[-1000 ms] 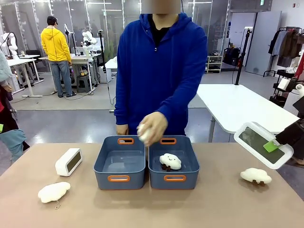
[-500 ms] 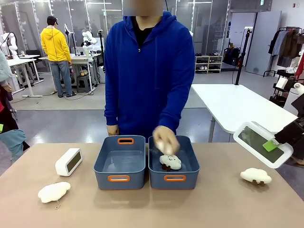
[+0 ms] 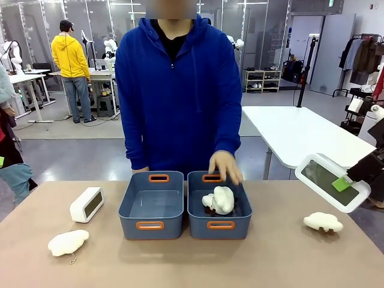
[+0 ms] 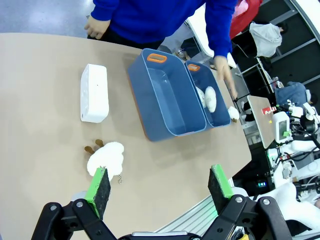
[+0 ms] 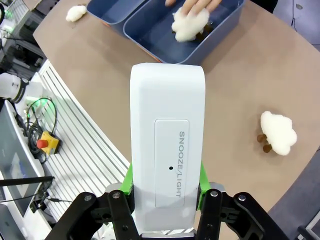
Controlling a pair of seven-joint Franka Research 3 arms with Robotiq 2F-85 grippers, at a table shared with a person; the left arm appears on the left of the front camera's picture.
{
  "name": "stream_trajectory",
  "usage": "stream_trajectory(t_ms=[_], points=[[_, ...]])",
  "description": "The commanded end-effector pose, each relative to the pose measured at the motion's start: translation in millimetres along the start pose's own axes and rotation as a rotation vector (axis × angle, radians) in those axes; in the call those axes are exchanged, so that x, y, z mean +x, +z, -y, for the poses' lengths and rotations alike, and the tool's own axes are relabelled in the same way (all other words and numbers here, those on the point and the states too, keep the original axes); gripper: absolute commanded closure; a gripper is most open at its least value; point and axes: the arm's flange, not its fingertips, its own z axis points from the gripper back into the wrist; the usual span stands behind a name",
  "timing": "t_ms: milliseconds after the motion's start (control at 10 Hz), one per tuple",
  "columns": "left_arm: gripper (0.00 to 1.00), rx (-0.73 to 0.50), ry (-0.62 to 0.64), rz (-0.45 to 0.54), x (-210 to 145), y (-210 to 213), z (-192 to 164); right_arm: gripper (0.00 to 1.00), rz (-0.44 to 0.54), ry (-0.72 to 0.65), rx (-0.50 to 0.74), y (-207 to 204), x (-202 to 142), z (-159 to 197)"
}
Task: Sort the digital clocks into the basket.
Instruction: Pick up the Digital clock from the table and place it into the empty Plastic storage basket.
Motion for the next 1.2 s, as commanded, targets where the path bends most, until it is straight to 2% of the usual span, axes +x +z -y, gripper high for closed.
stream_trajectory(t_ms=[0,200,500,800,900,1000,1100], points=[[0.00,-0.008,-0.010,-0.005,0,1,0,0.96,0.019,-0.017,-0.003,-4,1,0],[0.00,-0.008,-0.010,-0.005,0,1,0,0.96,0.027,-0.017,-0.035,-7,5,-3],[0.00,-0.008,-0.010,-0.005,0,1,0,0.96,-0.017,0.184,-0.154,-25,77,-61],[0.00,-0.008,-0.010,-0.005,0,1,0,0.96,-0.104,0.354,-0.199,-80,144,-128],[0.00,-0.008,-0.010,-0.005,0,1,0,0.96,-0.121,0.376,-0.179,-102,160,-149],[0.00,-0.008,-0.010,-0.005,0,1,0,0.96,-0.185,0.379,-0.098,-126,173,-169],[0.00,-0.008,-0.010,-0.005,0,1,0,0.96,-0.203,0.433,-0.128,-155,188,-186]])
